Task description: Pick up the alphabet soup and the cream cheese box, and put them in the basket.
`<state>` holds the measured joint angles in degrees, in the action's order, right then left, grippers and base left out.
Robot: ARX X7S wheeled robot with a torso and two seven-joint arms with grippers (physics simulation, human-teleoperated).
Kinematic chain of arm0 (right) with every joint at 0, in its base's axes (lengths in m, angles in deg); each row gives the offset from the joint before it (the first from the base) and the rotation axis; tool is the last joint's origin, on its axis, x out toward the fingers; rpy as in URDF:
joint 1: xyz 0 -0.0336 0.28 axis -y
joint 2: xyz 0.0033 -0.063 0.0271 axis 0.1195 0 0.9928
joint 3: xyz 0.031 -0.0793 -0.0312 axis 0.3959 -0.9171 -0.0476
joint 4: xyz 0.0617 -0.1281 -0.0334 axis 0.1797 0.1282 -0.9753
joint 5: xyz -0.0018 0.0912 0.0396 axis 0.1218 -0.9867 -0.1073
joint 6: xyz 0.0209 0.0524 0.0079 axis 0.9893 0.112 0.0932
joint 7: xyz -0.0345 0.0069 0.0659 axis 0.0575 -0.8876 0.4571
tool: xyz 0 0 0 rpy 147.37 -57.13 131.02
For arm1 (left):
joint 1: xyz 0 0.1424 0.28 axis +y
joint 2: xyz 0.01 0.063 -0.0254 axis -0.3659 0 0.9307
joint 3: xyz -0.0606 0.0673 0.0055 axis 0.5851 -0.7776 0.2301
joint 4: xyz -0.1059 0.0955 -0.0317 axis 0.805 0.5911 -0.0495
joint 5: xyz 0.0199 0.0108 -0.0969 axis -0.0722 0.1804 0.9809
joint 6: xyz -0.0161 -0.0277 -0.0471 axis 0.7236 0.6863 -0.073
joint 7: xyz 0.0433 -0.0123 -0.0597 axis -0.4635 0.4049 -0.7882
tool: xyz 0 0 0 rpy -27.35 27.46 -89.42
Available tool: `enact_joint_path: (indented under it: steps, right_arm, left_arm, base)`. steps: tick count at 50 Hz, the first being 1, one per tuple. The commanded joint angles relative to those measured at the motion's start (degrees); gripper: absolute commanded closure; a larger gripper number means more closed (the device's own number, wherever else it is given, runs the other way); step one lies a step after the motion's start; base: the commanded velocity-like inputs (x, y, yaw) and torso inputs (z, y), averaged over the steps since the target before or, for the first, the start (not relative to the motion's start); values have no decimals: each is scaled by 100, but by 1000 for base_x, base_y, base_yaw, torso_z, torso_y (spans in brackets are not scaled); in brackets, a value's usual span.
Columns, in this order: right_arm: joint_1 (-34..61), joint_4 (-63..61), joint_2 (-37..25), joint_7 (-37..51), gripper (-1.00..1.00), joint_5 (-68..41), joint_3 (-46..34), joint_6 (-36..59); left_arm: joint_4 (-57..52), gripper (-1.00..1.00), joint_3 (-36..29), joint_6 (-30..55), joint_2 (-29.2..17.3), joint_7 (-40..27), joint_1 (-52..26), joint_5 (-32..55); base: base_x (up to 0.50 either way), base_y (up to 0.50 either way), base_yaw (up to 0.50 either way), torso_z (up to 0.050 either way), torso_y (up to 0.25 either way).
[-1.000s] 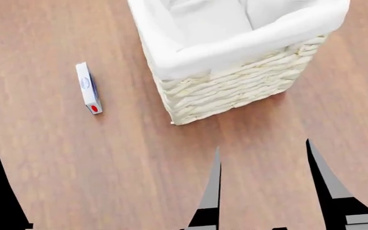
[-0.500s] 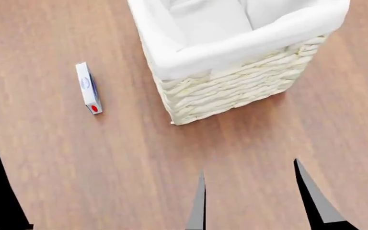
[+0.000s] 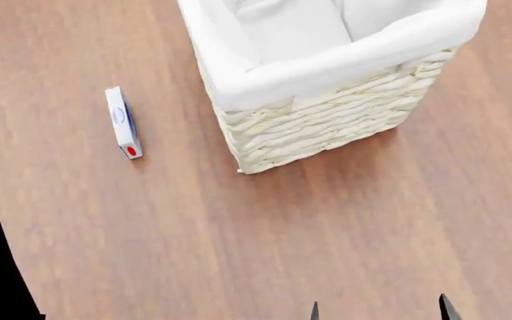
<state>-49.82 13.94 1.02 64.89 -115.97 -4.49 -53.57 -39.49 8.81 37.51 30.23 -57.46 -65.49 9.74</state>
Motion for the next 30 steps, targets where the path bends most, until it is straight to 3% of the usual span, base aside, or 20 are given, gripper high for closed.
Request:
enact_joint_path:
  steps: [1, 20, 30]
  right_arm:
    - [94, 43, -234, 435, -100, 57, -707, -350]
    - [166, -44, -491, 818, -100, 97, -1518, -1172]
    - [1152, -54, -667, 1185, -100, -103, -2770, -1459]
  left_arm:
    - [86, -100, 4, -51, -11, 4, -8, 41]
    - [25, -100, -2, -19, -66, -43, 19, 59]
    - [8, -100, -7, -46, -88, -72, 92, 31]
  base:
    - [0, 0, 0, 0, 0]
    - [0, 0, 0, 0, 0]
    - [0, 0, 0, 0, 0]
